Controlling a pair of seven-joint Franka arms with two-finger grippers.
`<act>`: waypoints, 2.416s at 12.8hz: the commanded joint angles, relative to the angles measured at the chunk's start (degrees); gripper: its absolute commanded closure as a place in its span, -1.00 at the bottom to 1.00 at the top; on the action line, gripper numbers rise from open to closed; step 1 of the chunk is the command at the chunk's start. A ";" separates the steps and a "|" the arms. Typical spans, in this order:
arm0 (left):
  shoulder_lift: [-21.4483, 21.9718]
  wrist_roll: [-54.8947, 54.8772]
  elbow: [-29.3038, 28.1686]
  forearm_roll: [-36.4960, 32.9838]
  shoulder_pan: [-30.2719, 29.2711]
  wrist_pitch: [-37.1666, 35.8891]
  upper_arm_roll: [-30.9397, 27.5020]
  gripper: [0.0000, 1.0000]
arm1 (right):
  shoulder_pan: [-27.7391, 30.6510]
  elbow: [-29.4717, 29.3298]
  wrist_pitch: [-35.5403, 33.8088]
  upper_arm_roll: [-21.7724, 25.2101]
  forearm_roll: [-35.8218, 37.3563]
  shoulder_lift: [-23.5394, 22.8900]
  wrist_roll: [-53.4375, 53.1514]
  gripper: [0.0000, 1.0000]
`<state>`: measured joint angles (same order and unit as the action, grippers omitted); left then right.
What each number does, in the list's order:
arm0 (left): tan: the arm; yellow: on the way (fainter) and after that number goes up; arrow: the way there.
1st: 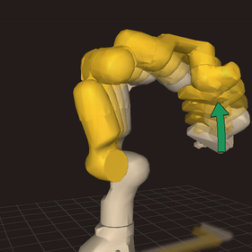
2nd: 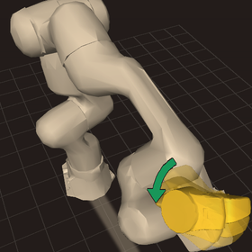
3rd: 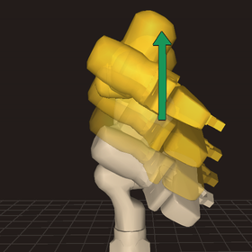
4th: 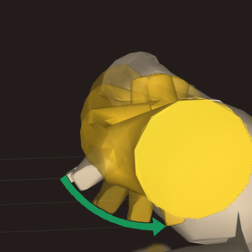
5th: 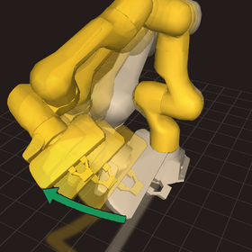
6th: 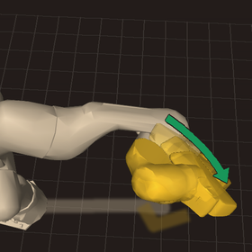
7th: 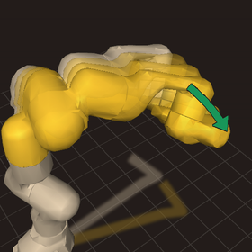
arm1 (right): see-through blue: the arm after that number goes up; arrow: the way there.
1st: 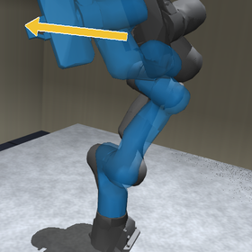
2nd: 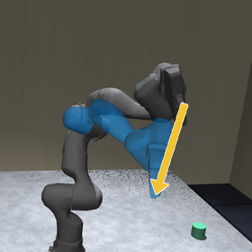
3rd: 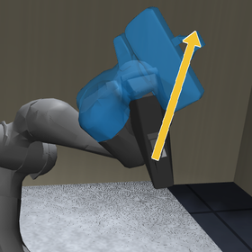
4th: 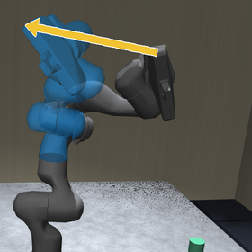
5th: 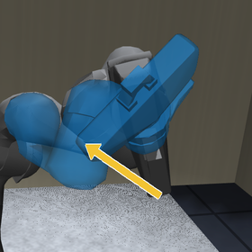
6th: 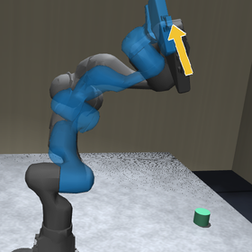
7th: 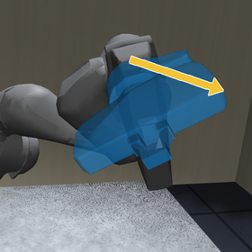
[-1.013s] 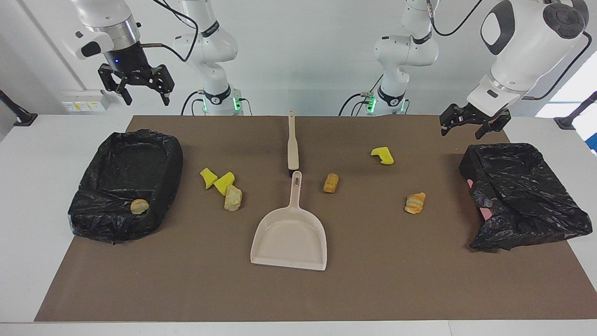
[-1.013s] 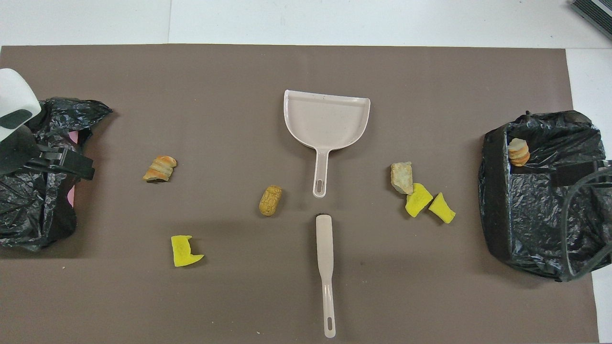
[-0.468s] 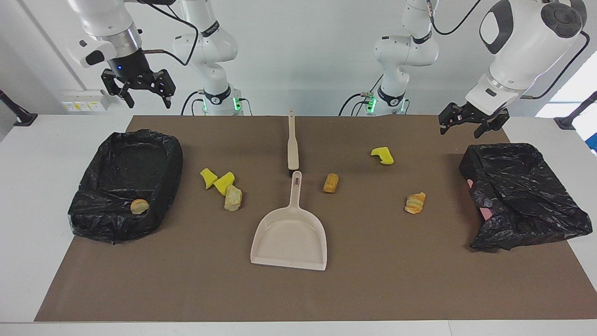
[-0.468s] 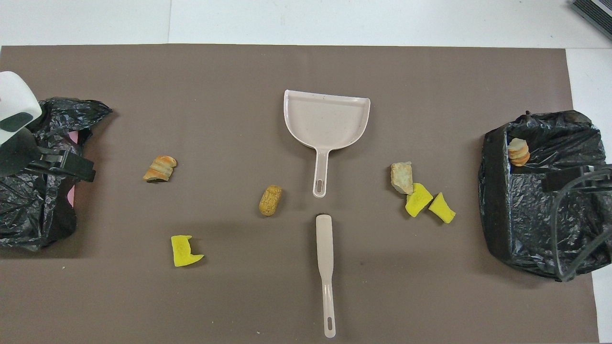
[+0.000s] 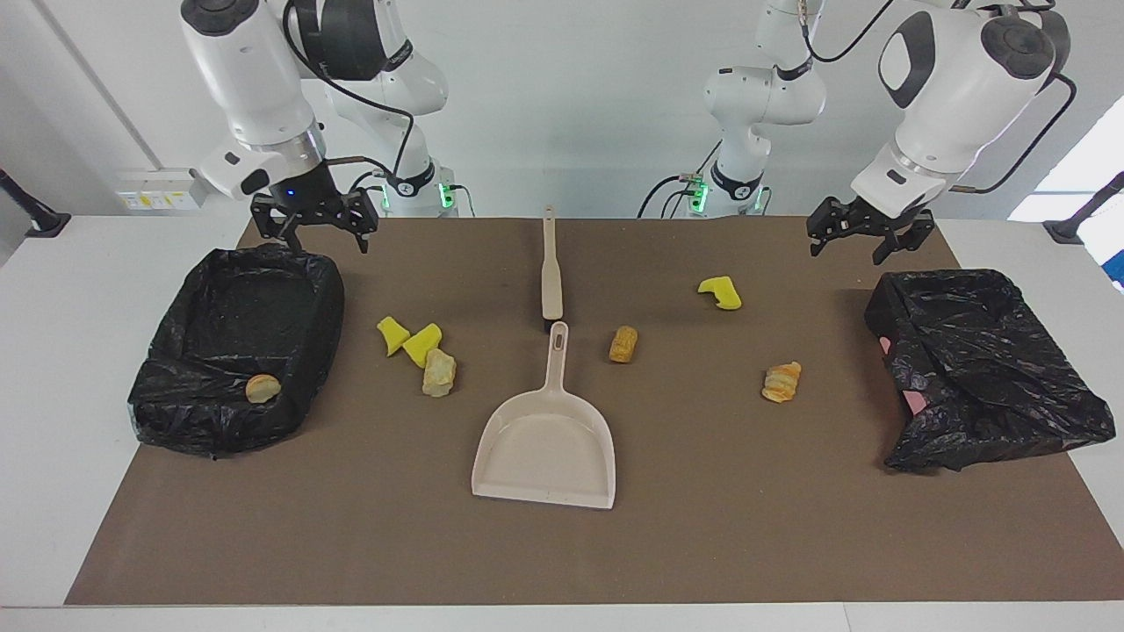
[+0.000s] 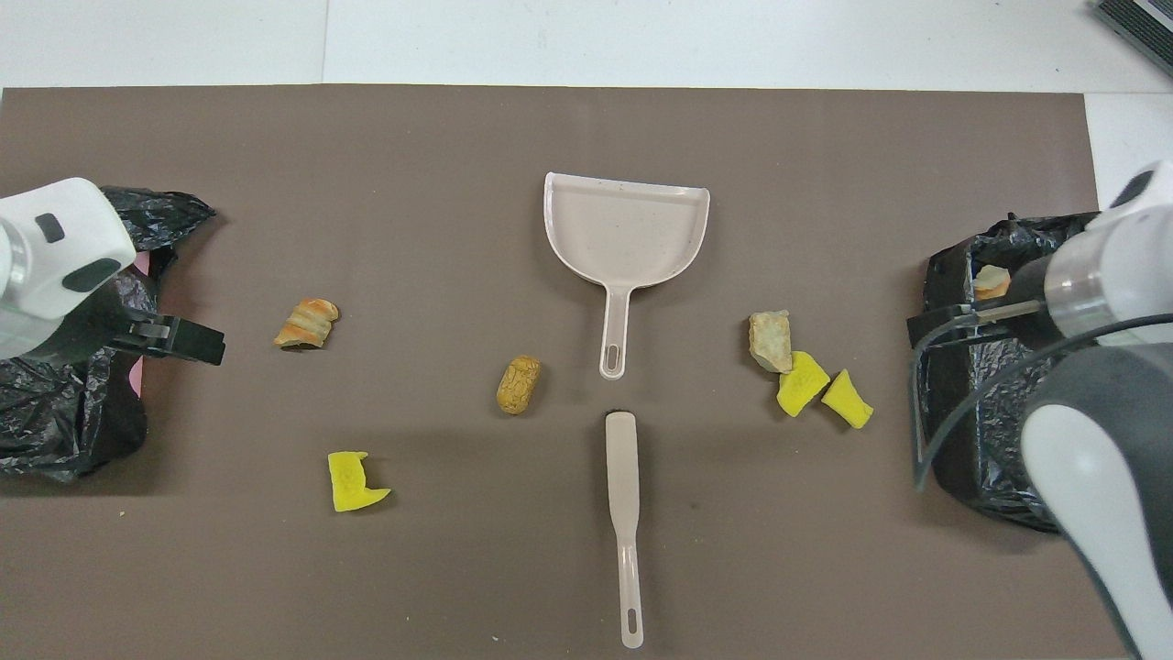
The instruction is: Sweep and dump trash in bin
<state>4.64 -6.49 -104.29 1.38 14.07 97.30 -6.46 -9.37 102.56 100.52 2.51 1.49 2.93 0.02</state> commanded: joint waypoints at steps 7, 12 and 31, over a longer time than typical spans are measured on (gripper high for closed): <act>6.43 0.33 -24.44 0.20 7.72 23.87 -0.31 -1.00 | -13.83 -5.35 15.38 -0.14 -5.77 -18.03 -22.15 -1.00; 6.43 5.06 -36.05 0.20 16.15 31.27 -0.39 -1.00 | -18.75 -8.88 20.84 -0.58 -7.29 -25.43 -29.38 -1.00; 2.49 50.57 -32.66 3.63 51.38 43.59 0.49 -1.00 | -21.57 -7.29 23.49 -0.84 -8.60 -28.95 -16.87 1.00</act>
<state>9.67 39.37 -140.04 4.06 61.67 141.35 -5.46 -31.32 95.40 124.55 2.08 -4.57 -26.20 -24.71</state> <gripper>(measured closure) 0.000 0.670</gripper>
